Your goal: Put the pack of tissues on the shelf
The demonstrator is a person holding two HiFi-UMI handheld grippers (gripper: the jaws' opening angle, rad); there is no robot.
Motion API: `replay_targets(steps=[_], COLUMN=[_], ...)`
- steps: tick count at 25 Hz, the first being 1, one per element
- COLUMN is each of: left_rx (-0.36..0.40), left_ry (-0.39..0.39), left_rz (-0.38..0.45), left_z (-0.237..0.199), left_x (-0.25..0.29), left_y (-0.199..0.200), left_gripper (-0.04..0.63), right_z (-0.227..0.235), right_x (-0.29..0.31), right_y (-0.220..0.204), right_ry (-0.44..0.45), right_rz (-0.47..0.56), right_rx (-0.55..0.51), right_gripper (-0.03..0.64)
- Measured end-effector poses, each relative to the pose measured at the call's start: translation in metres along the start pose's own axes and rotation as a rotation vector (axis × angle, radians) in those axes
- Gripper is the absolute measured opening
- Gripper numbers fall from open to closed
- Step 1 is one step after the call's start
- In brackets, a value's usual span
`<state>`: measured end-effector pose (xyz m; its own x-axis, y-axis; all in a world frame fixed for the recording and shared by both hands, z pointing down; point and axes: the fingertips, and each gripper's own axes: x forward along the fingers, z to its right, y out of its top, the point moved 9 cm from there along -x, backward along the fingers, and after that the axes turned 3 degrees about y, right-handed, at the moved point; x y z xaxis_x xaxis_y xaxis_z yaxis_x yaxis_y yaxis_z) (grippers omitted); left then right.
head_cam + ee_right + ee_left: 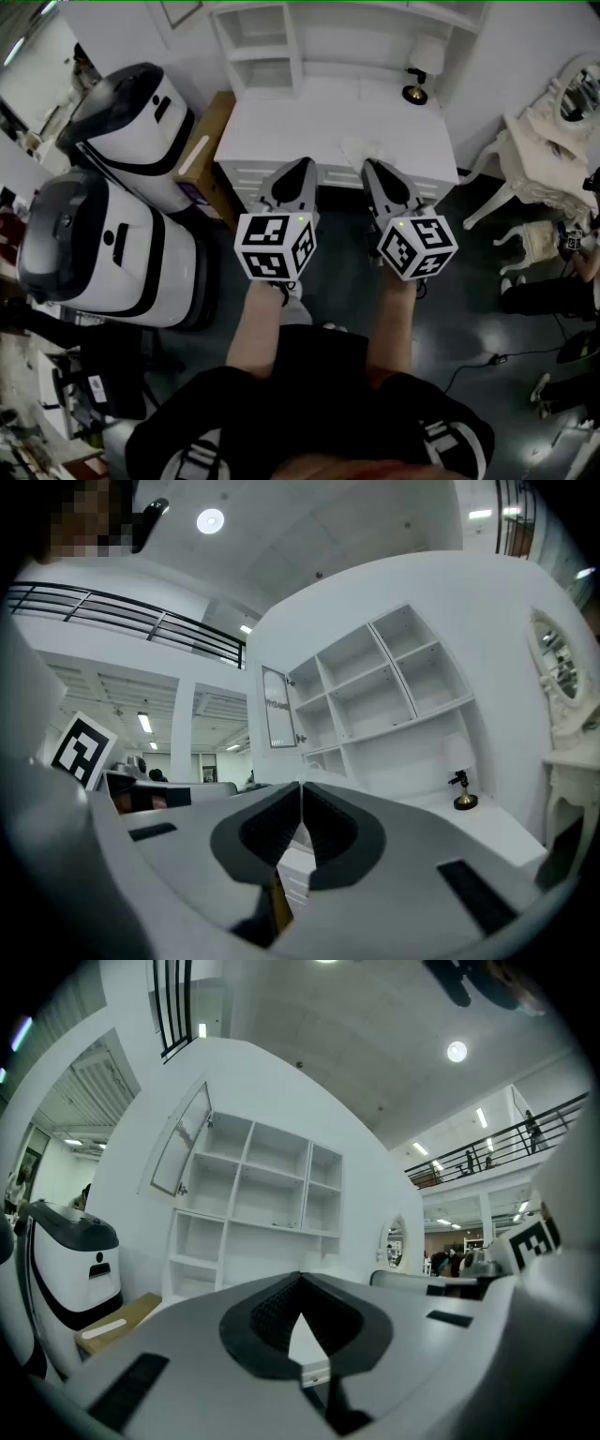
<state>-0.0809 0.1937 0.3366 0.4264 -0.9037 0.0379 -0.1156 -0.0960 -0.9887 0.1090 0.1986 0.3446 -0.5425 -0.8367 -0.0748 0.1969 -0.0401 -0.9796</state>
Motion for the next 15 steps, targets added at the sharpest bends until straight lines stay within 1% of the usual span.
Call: replay_targets(steps=[3, 6, 10, 15], left_rx=[0.001, 0.003, 0.008, -0.010], left_ry=[0.001, -0.015, -0.059, -0.118], left_rz=[0.005, 0.001, -0.004, 0.003], left_z=[0.008, 0.016, 0.028, 0.050], left_x=[0.003, 0.003, 0.005, 0.014], left_y=[-0.002, -0.008, -0.011, -0.010], left_gripper=[0.011, 0.011, 0.011, 0.011], right_z=[0.008, 0.013, 0.015, 0.022], right_x=[-0.008, -0.016, -0.033, -0.058], right_y=[0.001, 0.001, 0.004, 0.013], right_ry=[-0.016, -0.045, -0.078, -0.127], right_rz=[0.003, 0.002, 0.012, 0.007], right_rx=[-0.002, -0.005, -0.010, -0.041], right_gripper=[0.025, 0.025, 0.025, 0.025])
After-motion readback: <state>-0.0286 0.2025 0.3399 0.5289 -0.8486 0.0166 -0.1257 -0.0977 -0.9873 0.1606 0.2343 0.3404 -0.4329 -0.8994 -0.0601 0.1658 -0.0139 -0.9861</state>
